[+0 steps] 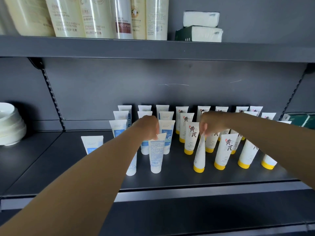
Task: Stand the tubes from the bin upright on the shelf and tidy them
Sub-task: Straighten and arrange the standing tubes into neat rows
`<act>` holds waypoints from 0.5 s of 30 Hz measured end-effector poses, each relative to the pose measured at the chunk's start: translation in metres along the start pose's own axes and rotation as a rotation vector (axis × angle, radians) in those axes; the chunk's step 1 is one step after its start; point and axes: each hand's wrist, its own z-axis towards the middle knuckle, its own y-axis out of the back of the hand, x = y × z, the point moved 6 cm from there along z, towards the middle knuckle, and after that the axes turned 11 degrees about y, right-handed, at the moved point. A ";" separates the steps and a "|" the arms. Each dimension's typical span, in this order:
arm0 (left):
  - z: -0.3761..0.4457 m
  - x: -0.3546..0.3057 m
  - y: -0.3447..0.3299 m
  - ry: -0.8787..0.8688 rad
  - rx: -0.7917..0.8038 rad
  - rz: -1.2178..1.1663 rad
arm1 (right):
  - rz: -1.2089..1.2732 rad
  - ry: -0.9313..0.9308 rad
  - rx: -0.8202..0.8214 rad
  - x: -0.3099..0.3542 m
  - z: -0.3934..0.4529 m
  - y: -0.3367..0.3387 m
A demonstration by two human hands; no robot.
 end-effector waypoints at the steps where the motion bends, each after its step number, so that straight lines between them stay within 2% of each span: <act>1: 0.000 0.000 0.000 -0.002 -0.004 -0.001 | -0.015 0.004 0.005 -0.001 -0.001 0.000; 9: 0.004 0.001 -0.001 0.010 -0.021 -0.017 | -0.046 0.057 0.031 0.012 -0.010 -0.008; 15: 0.007 0.001 -0.001 0.009 -0.025 -0.006 | -0.075 0.026 -0.001 0.011 -0.008 -0.010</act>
